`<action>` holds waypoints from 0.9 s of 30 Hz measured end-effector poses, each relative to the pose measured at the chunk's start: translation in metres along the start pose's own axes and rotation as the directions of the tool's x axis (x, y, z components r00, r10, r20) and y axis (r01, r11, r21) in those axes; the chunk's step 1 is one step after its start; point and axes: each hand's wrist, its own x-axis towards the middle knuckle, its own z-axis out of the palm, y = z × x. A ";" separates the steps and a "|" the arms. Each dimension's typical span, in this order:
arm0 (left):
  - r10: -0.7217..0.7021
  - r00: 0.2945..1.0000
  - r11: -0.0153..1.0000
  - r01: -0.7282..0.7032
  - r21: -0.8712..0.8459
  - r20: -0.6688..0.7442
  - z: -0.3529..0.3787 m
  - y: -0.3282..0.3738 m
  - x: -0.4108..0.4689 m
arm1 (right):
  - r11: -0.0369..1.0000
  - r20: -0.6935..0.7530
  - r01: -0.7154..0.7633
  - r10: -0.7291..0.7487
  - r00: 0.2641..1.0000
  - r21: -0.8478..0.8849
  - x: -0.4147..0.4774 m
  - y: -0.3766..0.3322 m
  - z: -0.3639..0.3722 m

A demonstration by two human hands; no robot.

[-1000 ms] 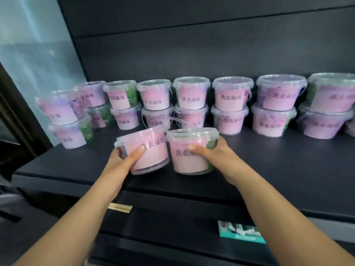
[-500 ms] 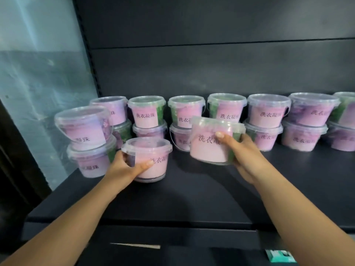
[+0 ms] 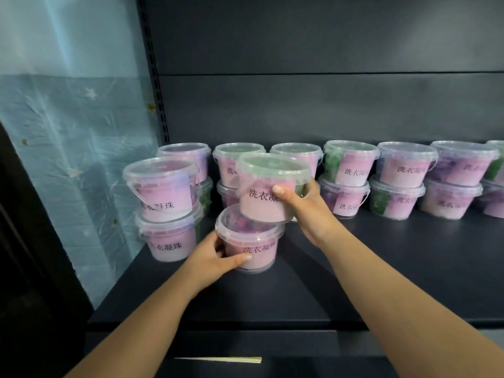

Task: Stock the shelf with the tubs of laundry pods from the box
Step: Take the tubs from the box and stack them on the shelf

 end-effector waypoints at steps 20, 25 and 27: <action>0.077 0.997 0.997 -0.077 -0.030 -0.005 -0.004 -0.006 0.019 | 0.954 0.234 -0.164 0.224 0.946 -0.249 0.023 -0.002 -0.004; 0.071 0.997 0.996 -0.071 -0.062 -0.006 -0.004 -0.008 0.022 | 0.943 0.231 -0.155 0.228 0.946 -0.294 0.024 -0.001 -0.003; 0.072 0.997 0.994 -0.073 -0.077 -0.020 -0.004 -0.009 0.022 | 0.951 0.221 -0.163 0.224 0.949 -0.263 0.024 0.001 -0.002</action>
